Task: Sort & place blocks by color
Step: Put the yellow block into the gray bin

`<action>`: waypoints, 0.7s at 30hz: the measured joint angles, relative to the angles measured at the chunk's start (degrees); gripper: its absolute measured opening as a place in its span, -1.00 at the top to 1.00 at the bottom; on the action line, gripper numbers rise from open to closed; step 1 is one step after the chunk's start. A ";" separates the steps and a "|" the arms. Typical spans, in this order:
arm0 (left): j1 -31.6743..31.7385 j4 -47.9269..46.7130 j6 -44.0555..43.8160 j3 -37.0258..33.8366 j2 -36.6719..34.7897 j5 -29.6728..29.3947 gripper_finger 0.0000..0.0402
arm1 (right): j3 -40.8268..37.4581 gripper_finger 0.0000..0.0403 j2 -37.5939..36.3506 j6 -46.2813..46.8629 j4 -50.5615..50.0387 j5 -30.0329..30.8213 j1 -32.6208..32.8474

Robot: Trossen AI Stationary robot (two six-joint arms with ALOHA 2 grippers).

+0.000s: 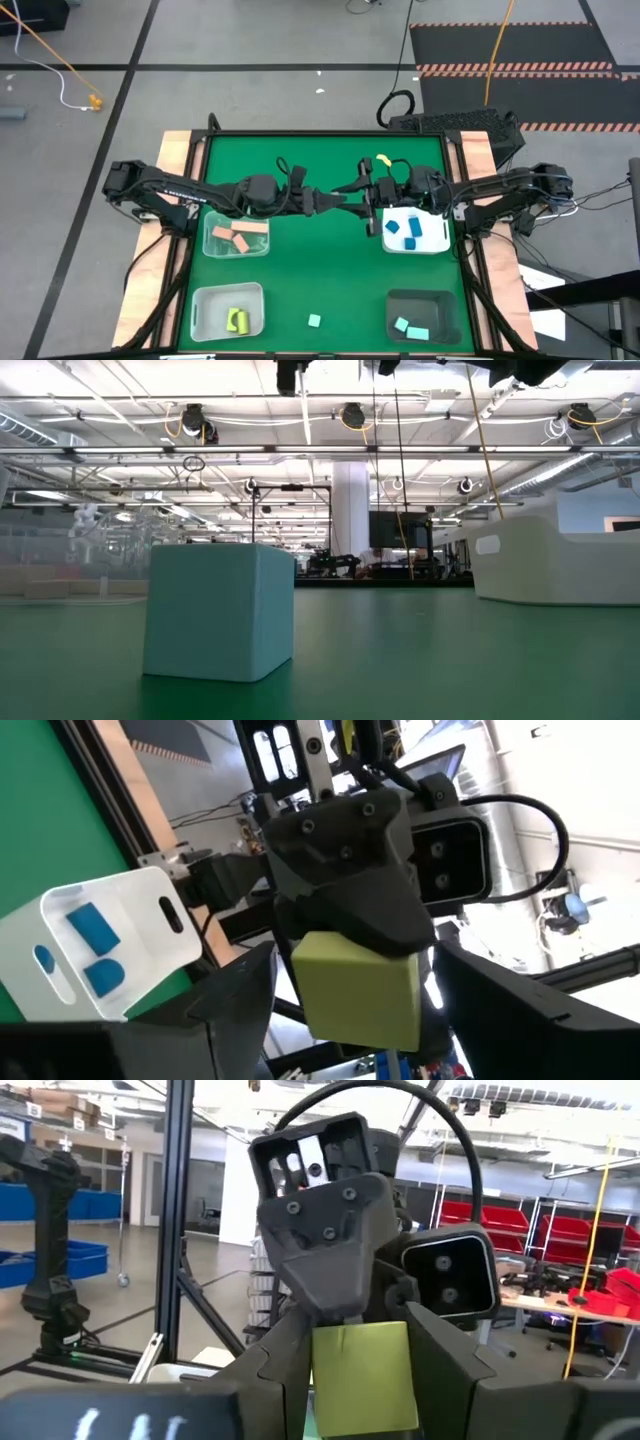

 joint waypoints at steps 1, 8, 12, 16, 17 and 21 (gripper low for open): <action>-0.12 0.03 0.01 0.00 0.00 0.00 -0.29 | 0.00 0.43 0.00 -0.18 0.28 0.00 0.00; 0.07 0.70 -0.67 0.04 -0.07 0.00 0.06 | -0.02 0.43 0.01 -0.19 1.17 -0.07 0.22; 0.02 0.78 -0.99 0.04 -0.09 0.09 0.24 | -0.02 0.43 -0.09 -0.12 1.32 0.08 0.70; 0.07 0.55 -0.76 0.04 -0.09 0.33 0.25 | -0.02 0.27 -0.34 3.78 0.81 1.20 0.74; 0.07 0.39 -0.21 0.04 -0.09 0.37 0.25 | -0.02 0.19 -0.56 5.43 0.43 1.20 0.75; 0.10 0.02 0.42 0.04 -0.07 0.34 0.22 | -0.02 -0.05 -2.90 9.25 -3.68 1.10 0.76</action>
